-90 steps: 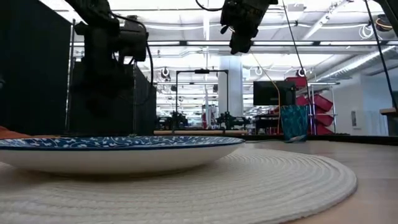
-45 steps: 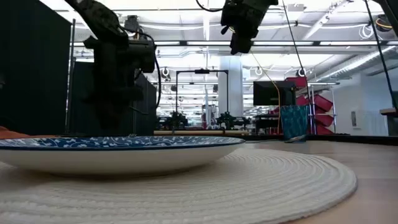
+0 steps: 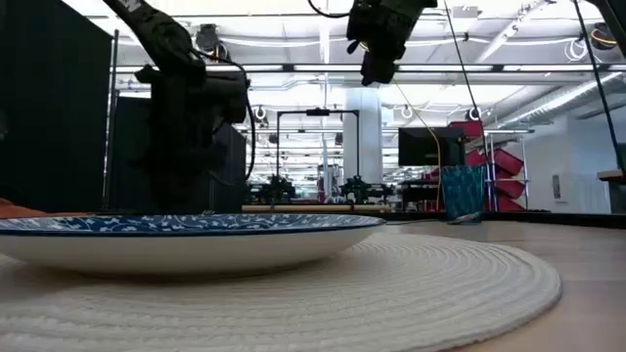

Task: Set table place
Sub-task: Put the blue fork on the orange table napkin

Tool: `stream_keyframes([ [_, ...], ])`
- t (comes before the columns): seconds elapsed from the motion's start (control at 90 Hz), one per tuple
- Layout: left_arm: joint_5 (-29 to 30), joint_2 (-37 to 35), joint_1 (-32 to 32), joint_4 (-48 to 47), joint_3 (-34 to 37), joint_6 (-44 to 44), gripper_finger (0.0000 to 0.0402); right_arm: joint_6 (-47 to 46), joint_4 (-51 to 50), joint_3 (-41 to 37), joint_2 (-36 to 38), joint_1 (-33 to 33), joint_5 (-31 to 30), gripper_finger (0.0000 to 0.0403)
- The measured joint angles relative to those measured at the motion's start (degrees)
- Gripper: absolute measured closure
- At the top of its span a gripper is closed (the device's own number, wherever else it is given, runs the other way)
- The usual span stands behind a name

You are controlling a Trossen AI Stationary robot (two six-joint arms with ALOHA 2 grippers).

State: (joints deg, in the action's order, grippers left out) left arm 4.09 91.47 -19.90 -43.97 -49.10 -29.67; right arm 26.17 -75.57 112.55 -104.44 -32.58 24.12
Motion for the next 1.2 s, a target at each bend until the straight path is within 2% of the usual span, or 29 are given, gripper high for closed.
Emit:
stream_keyframes([
  [0.478,-1.2,2.2,0.0,1.2,-0.1,0.1,0.0269,0.0,0.5,0.0,0.0,0.0,0.0,0.0403],
  [0.611,-1.7,2.2,0.0,1.4,-0.1,0.8,0.0299,0.0,0.6,0.0,0.0,0.0,0.0,0.0403],
  [0.856,-2.4,2.2,0.0,1.8,-0.1,3.2,0.039,0.0,0.6,0.0,0.0,0.0,0.0,0.0403],
  [1.056,-2.0,2.2,0.0,1.3,-0.4,3.1,0.0399,0.0,0.6,0.0,0.0,0.0,0.0,0.0403],
  [1.2,0.3,1.3,-0.2,-0.8,-3.4,3.6,0.04,0.0,1.0,0.0,0.0,0.0,0.0,0.0403],
])
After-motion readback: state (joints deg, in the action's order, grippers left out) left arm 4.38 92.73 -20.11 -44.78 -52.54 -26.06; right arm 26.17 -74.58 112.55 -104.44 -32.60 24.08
